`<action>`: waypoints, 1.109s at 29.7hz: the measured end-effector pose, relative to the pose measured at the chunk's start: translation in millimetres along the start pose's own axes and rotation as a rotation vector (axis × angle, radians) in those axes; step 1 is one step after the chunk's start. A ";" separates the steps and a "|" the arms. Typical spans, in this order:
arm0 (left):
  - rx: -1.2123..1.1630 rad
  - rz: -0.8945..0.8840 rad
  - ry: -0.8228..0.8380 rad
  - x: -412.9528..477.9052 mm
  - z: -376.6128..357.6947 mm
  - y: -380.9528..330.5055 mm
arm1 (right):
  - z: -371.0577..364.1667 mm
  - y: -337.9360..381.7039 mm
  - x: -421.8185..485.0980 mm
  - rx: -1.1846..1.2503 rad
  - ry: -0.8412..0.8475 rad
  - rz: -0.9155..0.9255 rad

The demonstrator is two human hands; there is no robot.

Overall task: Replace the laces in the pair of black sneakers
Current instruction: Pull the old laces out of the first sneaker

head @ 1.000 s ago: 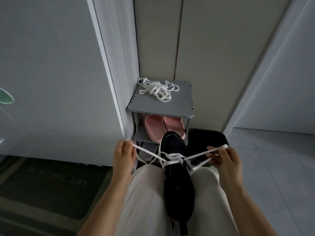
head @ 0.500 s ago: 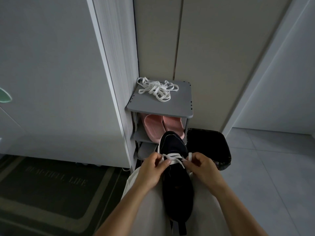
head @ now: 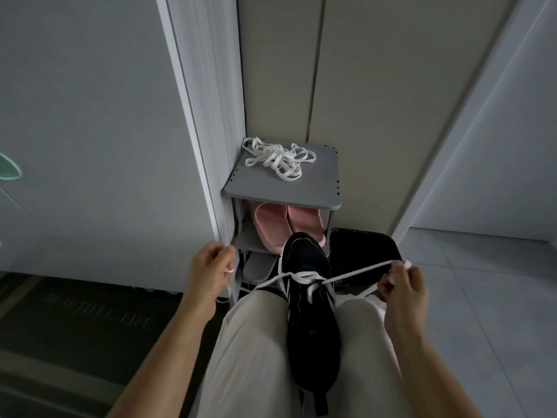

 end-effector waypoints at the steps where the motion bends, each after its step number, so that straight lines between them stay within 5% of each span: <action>1: 0.054 -0.003 0.056 -0.8 -6.8 0.4 | 2.2 3.3 1.7 0.061 -0.045 -0.002; 6: 0.302 -0.029 0.154 -3.9 -26.7 30.5 | 24.0 17.7 17.6 0.359 -0.223 -0.056; 10: 0.458 -0.068 0.149 -10.7 -34.3 45.4 | 33.6 30.6 30.1 0.303 -0.091 -0.024; 15: 0.565 -0.439 0.220 -30.7 -64.0 20.6 | -10.6 15.3 1.8 -0.266 0.354 -0.102; 17: 0.680 -0.571 0.307 -36.8 -80.7 15.0 | -25.5 3.7 -11.9 -0.756 0.545 -0.049; 19: 0.770 -0.634 0.333 -37.8 -89.2 10.7 | -33.1 5.0 -19.1 -1.245 0.516 0.182; 22: 0.817 -0.595 0.344 -32.8 -88.7 8.0 | -56.4 16.9 -35.7 -1.091 0.521 0.371; 24: 0.817 -0.550 0.364 -31.3 -86.0 8.9 | -71.6 10.4 -44.1 -1.000 0.660 0.352; 29: 0.581 -0.179 0.515 -34.4 -76.5 24.3 | -73.8 11.1 -40.9 -0.905 0.665 0.332; 33: 0.289 0.014 0.614 -51.8 -84.4 28.7 | -80.4 12.8 -62.3 -0.716 0.899 0.178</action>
Point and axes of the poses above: each hand's wrist, its own x-axis towards the middle knuckle, its own z-axis out of the back of the hand, y = z × x, the point moved 7 cm from there along x, towards the middle knuckle, and after that the axes turned 9 degrees about -x, right-handed, at the moved point
